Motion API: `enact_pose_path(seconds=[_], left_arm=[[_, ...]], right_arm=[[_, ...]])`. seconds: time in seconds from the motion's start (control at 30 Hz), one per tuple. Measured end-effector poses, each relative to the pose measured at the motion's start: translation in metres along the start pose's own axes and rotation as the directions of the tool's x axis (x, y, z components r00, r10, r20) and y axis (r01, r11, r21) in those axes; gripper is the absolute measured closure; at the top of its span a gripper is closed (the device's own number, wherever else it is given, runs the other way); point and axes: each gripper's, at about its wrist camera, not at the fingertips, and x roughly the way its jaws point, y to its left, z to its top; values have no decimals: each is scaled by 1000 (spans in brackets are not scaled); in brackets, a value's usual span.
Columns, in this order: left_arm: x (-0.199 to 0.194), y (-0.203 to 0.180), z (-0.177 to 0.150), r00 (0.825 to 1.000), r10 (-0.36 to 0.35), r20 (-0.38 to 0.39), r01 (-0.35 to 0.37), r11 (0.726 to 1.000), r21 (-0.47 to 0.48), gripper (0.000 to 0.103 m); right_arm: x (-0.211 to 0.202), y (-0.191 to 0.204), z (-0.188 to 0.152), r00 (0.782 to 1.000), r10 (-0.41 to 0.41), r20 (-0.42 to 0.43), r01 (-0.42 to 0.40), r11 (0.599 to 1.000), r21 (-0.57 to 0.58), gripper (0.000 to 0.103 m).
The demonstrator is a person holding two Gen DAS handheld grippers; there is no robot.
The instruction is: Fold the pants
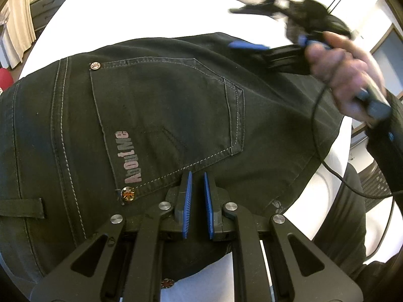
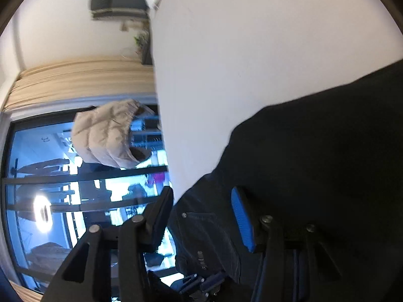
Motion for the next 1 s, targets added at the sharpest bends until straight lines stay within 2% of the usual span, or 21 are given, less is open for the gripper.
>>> enact_pose_path(seconds=[0.07,0.13,0.17,0.2,0.23,0.27,0.3,0.33,0.37,0.4,0.47,0.53,0.6,0.67,0.7,0.73,0.77,0.83,0.9,0.93,1.0], left_arm=[[-1,3,-2,1000,-9,2,9,1000,-4,93],[-2,6,-3,1000,-18,4,18,1000,-10,93],[-2,6,-3,1000,-19,5,19,1000,-8,93],[-3,7,-4,1000,-19,6,19,1000,-6,93],[-3,8,-5,1000,-18,7,18,1000,-2,93],[-4,9,-5,1000,-19,8,19,1000,-2,93],[-4,10,-5,1000,-18,9,18,1000,-3,93],[-4,10,-6,1000,-18,11,18,1000,-4,93],[-3,8,-6,1000,-14,13,14,1000,-2,93],[-3,8,-7,1000,-11,14,11,1000,1,93],[-2,5,-6,1000,-6,14,6,1000,0,93],[-1,1,-5,1000,4,7,-4,1000,7,93],[-1,-3,-4,1000,17,-1,-17,1000,14,93],[0,-8,-2,999,33,-8,-33,999,17,93],[1,-9,-1,999,40,-11,-40,999,21,93],[1,-11,-1,999,47,-14,-46,999,25,93],[2,-13,0,998,52,-18,-52,998,30,93],[3,-16,2,998,56,-22,-55,998,33,93],[4,-18,3,998,56,-23,-56,998,33,93],[5,-18,4,998,57,-22,-57,998,32,93],[5,-20,4,998,60,-21,-60,998,32,93]], right_arm=[[5,-14,10,999,-17,39,16,1000,8,55],[-4,-34,23,993,14,118,-25,995,93,72],[-11,-43,28,987,38,159,-60,989,138,73],[-26,-50,30,972,36,231,-73,986,151,74],[-40,-51,28,956,-9,293,-36,988,148,73],[-56,-49,24,929,-71,363,19,989,144,70],[-73,-46,16,897,-125,424,68,987,146,63],[-81,-42,11,882,-137,450,80,986,143,56],[-87,-36,3,878,-111,465,65,991,115,56],[-86,-26,-8,892,-54,449,32,998,56,56],[-61,-5,-25,940,-9,342,22,999,-33,56],[-24,9,-41,978,-12,210,36,993,-111,56],[11,9,-52,992,-37,124,54,989,-138,56],[30,-5,-45,993,-71,97,79,994,-81,65],[29,-15,-40,992,-72,106,77,996,-46,83],[25,-21,-34,991,-69,118,73,997,-29,93],[13,-28,-25,986,-74,153,76,997,-7,96],[-23,-35,-15,952,-133,277,132,991,23,99],[-68,-43,-13,897,-214,388,207,977,58,96],[-84,-43,-16,889,-214,404,206,976,63,96],[-98,-36,-30,916,-123,381,132,991,2,96]])
